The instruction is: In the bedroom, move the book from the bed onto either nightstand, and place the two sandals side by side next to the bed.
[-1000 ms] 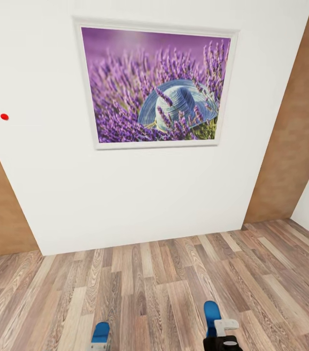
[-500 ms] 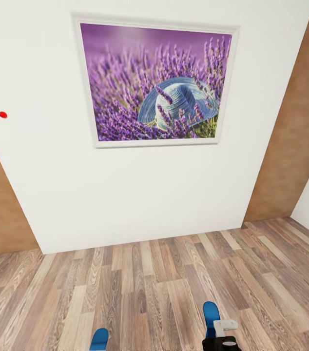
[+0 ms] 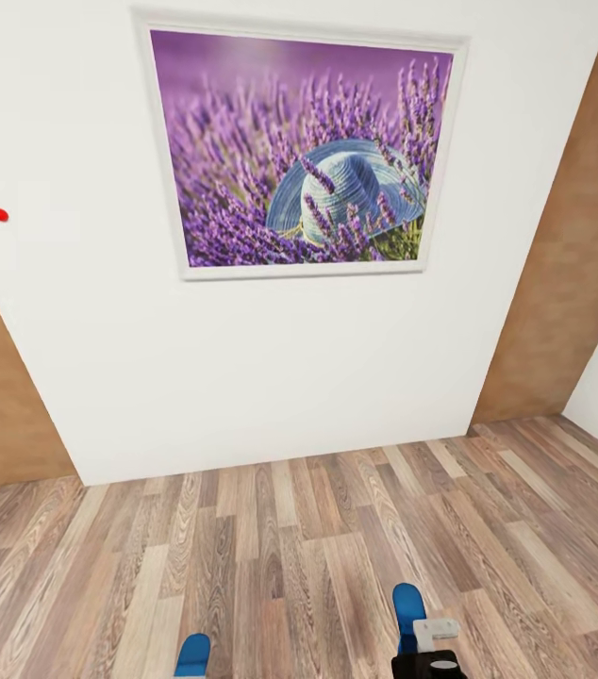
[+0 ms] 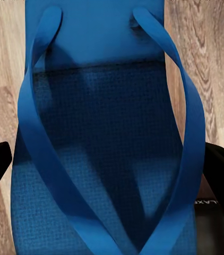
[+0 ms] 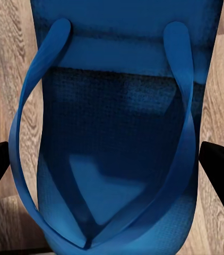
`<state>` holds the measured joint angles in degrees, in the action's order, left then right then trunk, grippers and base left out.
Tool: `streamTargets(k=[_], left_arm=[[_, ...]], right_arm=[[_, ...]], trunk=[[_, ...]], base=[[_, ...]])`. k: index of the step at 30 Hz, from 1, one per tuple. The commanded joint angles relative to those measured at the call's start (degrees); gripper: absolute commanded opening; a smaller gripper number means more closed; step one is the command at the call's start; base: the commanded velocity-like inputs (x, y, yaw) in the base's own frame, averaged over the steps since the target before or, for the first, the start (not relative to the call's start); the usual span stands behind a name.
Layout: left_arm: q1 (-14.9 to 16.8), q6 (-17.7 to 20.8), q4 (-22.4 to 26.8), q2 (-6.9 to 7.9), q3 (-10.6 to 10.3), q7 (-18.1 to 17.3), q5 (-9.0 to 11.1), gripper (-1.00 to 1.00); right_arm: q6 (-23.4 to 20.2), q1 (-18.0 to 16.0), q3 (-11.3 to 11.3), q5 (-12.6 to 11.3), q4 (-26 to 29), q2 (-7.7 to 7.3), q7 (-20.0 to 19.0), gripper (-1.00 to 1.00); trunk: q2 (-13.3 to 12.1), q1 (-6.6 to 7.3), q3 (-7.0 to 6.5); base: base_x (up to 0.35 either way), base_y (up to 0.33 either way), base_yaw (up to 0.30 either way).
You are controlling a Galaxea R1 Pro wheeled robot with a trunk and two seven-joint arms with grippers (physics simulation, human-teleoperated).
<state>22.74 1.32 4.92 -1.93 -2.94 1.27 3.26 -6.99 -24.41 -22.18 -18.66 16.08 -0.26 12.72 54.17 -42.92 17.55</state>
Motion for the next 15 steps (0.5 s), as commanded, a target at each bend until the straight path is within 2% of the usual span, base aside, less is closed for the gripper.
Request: streamTargets(k=[1,11,15], left_arm=[[0.02,0.11,0.06,0.00,-0.31,0.12,0.34,-1.00],[0.02,0.01,0.01,0.00,-0.32,0.05,0.34,-1.00],[0.02,-0.11,0.05,-0.02,-0.36,0.20,0.31,-1.00]], right_arm=[[-0.32,-0.02,-0.40,-0.33,0.12,-0.02,0.38,-1.00],[-0.24,-0.02,-0.48,-0.32,0.09,0.00,0.37,-1.00],[-0.22,-0.02,-0.49,-0.32,0.09,0.00,0.38,-1.00]], trunk=[[-0.37,0.22,-0.10],[-4.38,2.42,-1.83],[-4.38,2.42,-1.83]], base=[[0.000,0.000,0.000],[0.000,0.000,0.000],[0.000,0.000,0.000]])
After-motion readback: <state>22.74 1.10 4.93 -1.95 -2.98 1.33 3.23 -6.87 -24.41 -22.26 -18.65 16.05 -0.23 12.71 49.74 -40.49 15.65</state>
